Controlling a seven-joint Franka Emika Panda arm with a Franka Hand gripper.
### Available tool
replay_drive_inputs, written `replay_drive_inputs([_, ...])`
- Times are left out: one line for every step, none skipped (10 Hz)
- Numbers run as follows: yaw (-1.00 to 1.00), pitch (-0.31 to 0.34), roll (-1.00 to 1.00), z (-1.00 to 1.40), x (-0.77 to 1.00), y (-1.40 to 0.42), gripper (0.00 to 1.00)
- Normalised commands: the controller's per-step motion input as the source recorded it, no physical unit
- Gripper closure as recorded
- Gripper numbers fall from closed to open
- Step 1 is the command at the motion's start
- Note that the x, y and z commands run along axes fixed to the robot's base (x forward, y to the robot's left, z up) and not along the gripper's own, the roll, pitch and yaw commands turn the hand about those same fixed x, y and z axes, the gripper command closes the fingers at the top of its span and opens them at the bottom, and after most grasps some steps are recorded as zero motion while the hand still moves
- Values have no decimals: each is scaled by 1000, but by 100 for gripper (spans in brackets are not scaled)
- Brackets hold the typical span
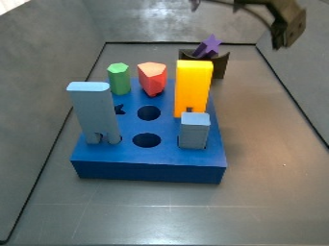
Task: Pick up the star object. Move up. Place the star object on the fixture. Regrasp the star object. Move to above the board. Insert the star object.
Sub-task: Regrasp the star object.
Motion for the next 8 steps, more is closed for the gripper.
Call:
replay_drive_inputs([4,-87,66,-1000,63,29,0])
replay_drive_inputs([-13,-80,64,-1000,66,23,0])
replay_drive_inputs([-20,-70,61,-1000,71,22,0])
replay_drive_inputs([-24,-54,62,-918,70,17,0])
replay_drive_inputs([-25,-48,61,-825,68,10,0])
replay_drive_inputs([-20,-26,63,-595,63,4,0])
replay_drive_inputs([-17,-18,66,-506,63,3,0])
replay_drive_inputs([-7,-8,70,-375,64,-2,0])
